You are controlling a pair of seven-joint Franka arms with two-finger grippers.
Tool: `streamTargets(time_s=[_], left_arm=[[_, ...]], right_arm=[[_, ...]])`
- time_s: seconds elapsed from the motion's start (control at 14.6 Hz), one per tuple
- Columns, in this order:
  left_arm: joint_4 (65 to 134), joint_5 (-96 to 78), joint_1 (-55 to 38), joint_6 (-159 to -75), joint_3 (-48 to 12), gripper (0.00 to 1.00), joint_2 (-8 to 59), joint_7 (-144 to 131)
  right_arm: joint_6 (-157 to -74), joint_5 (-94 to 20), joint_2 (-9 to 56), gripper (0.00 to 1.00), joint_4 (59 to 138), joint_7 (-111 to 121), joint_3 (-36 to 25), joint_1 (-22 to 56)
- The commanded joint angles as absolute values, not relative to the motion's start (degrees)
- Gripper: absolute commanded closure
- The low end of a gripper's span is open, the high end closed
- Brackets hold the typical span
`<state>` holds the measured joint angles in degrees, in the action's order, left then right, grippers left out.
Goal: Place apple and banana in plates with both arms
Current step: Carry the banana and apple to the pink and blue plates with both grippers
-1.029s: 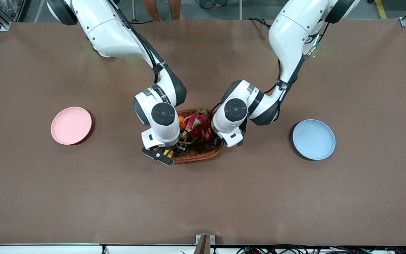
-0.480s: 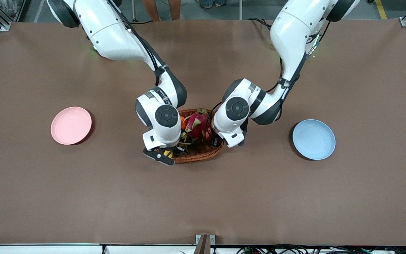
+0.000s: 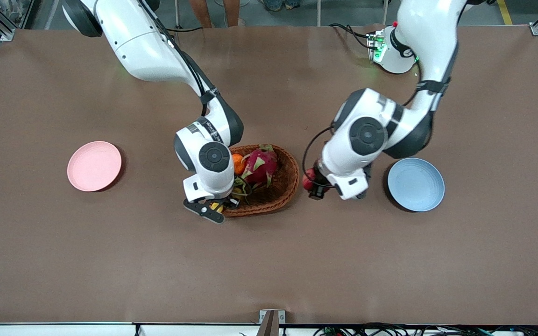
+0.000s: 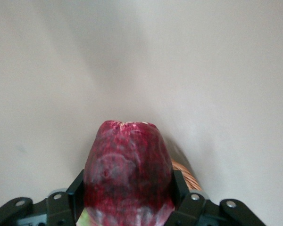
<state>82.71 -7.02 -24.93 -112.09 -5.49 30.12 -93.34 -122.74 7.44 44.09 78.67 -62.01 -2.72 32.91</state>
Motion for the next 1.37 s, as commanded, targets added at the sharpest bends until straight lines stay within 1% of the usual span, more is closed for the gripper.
streamTargets(time_s=[0.0, 0.14, 0.27, 0.41, 0.55, 0.75, 0.96, 1.17, 1.3], left_arm=[[87.7, -5.45, -20.67, -109.52, -5.71, 0.72, 24.63, -78.72], [92.18, -4.75, -16.98, -109.51, -5.71, 0.72, 21.02, -67.64], [97.27, -2.65, -13.73, -109.51, -5.71, 0.72, 17.68, -56.31], [102.19, -0.62, -10.3, -110.21, -5.71, 0.72, 14.87, -45.58], [106.5, 0.96, -7.05, -112.4, -5.71, 0.72, 13.37, -36.78], [111.96, 3.07, -3.09, -117.67, -5.8, 0.72, 12.48, -27.72], [117.84, 4.91, 0.87, -123.81, -5.8, 0.72, 12.3, -17.52], [123.56, 6.23, 3.25, -131.55, -5.89, 0.72, 12.74, -12.76], [125.07, 7.12, 3.87, -136.21, -5.89, 0.72, 14.32, -11.69]], right_arm=[[-121.91, 1.88, 41.23, 1.0, 79.54, -56.37, -2.11, 29.02], [-118.85, -4.02, 39.21, 1.0, 79.37, -48.21, -2.11, 25.16], [-113.58, -7.81, 36.93, 1.0, 79.37, -36.27, -2.2, 19.98], [-107.52, -8.09, 35.43, 1.0, 79.54, -26.33, -2.28, 15.05], [-105.12, -7.65, 34.11, 1.0, 80.59, -17.01, -2.46, 10.22], [-107.56, -5.99, 30.69, 1.0, 88.38, -6.53, -2.72, 4.5], [-116.69, -5.27, 25.06, 1.0, 101.73, 0.77, -2.72, 0.45], [-121.28, -5.27, 22.33, 1.0, 109.84, 5.7, -2.64, -3.07], [-127.06, -5.27, 21.54, 1.0, 115.98, 8.43, -2.64, -4.65]])
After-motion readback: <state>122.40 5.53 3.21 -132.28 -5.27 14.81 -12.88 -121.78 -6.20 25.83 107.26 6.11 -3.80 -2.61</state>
